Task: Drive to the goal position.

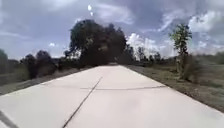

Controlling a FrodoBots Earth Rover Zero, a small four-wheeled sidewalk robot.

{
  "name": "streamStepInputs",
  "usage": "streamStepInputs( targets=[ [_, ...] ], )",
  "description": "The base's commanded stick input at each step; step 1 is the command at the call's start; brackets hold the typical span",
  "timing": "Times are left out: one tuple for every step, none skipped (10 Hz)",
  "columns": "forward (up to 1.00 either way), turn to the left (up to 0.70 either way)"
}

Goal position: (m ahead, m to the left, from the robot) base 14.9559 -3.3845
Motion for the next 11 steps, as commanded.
streamStepInputs(
  targets=[
    [0.85, 0.00],
    [0.85, 0.00],
    [0.85, 0.00],
    [0.85, 0.00],
    [0.85, 0.00],
    [0.85, 0.00],
    [0.85, 0.00],
    [0.85, 0.00],
    [0.85, 0.00],
    [0.85, 0.00],
    [0.85, 0.00]
  ],
)
